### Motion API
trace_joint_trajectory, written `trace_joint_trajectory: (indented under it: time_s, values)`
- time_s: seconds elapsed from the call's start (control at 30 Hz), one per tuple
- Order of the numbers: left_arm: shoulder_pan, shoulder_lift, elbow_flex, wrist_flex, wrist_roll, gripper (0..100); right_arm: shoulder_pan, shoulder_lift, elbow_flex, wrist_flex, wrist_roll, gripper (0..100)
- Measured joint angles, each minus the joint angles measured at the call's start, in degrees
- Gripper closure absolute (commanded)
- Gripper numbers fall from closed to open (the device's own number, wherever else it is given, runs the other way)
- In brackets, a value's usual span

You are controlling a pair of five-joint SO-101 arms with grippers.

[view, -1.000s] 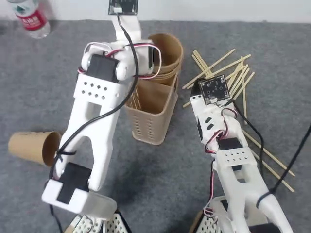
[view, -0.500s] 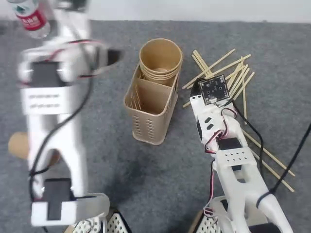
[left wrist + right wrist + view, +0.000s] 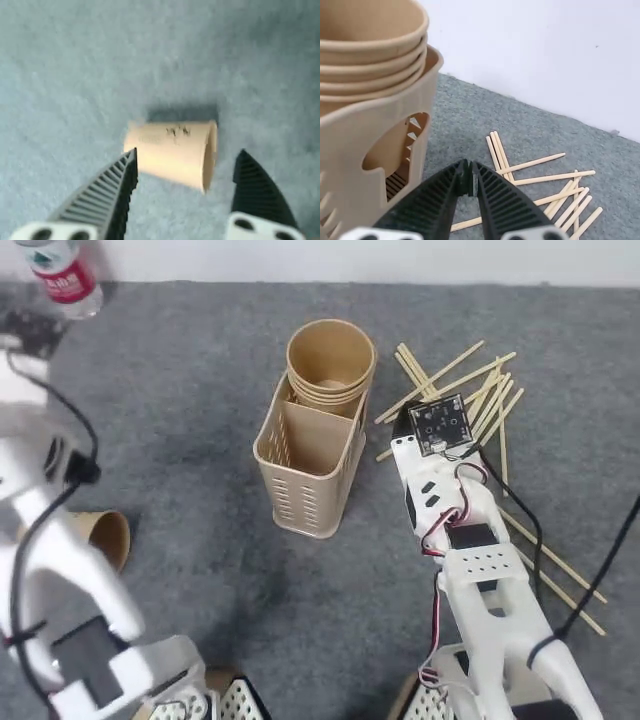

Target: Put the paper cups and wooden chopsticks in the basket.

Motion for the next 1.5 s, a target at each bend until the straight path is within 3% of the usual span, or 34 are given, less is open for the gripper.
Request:
trace_joint_trajectory:
  time_s: [0.17,0.53,0.67,1.03,1.27,1.5]
  values:
    - [-2.7,-6.9,15.2,-5.3,-6.9,70,0.0,0.0,0.0,0.0,0.0,99.0]
    - [-4.1,-38.9,61.0,-38.2,-5.4,70,0.0,0.0,0.0,0.0,0.0,99.0]
    - [-6.8,-44.9,71.5,-47.1,-5.0,70,0.0,0.0,0.0,0.0,0.0,99.0]
    - [-8.5,-42.5,80.7,-62.7,-6.3,70,0.0,0.0,0.9,0.0,0.0,99.0]
    - [-8.8,-38.6,80.8,-64.4,-6.7,70,0.1,-0.1,1.1,0.0,0.1,99.0]
    - [-10.3,-38.0,80.1,-64.6,-10.1,85,0.1,-0.1,1.1,0.0,0.1,99.0]
